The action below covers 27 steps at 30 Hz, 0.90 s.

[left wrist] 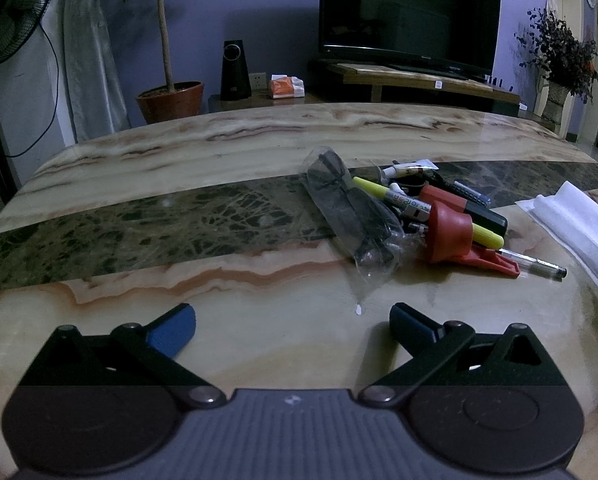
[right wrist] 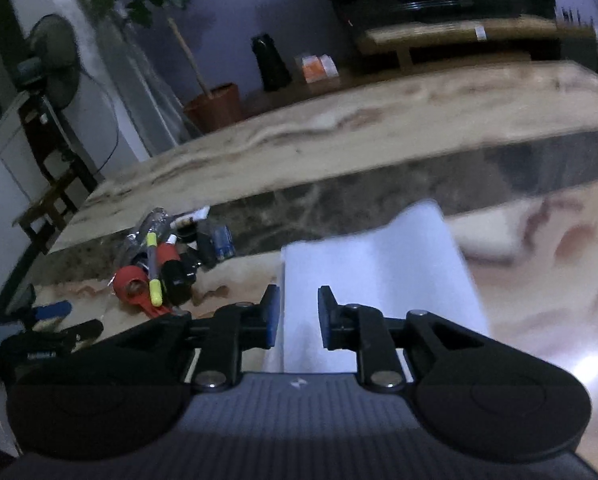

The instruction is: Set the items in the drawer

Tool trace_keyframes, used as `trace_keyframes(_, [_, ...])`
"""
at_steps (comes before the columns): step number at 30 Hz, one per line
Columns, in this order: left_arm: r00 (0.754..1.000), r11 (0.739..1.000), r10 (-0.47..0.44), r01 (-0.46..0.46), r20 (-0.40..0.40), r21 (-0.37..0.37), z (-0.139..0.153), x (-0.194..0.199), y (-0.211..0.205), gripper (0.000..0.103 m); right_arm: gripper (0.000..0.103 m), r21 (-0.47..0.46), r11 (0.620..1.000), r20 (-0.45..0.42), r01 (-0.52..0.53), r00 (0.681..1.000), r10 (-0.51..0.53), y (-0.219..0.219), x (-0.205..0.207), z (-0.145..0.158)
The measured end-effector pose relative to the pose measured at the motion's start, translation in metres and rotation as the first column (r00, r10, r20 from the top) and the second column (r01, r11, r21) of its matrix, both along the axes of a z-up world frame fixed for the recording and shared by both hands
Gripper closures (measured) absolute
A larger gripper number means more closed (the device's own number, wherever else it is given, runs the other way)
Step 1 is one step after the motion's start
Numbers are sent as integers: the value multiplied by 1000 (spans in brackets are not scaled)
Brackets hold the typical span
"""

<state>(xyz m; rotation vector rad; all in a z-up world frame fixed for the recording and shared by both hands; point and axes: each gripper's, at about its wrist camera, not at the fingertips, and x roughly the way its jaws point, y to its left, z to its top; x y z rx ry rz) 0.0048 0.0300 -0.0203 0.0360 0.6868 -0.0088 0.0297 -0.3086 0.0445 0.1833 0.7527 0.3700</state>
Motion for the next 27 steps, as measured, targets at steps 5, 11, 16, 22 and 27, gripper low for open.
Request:
trace_keyframes(5, [1000, 1000, 0, 0, 0, 0, 0, 0, 0, 0, 73, -186, 978, 58, -91, 993, 103, 7, -32, 12])
trace_keyframes(11, [1000, 1000, 0, 0, 0, 0, 0, 0, 0, 0, 72, -224, 960, 20, -167, 984, 176, 6, -66, 9])
trace_keyframes(16, [1000, 1000, 0, 0, 0, 0, 0, 0, 0, 0, 72, -275, 933, -84, -231, 973, 216, 2, -75, -12])
trace_keyframes(22, [1000, 1000, 0, 0, 0, 0, 0, 0, 0, 0, 93, -306, 922, -86, -237, 971, 221, -1, -80, -19])
trace_keyframes(27, [1000, 1000, 0, 0, 0, 0, 0, 0, 0, 0, 102, -269, 937, -59, -224, 974, 217, 0, -78, -14])
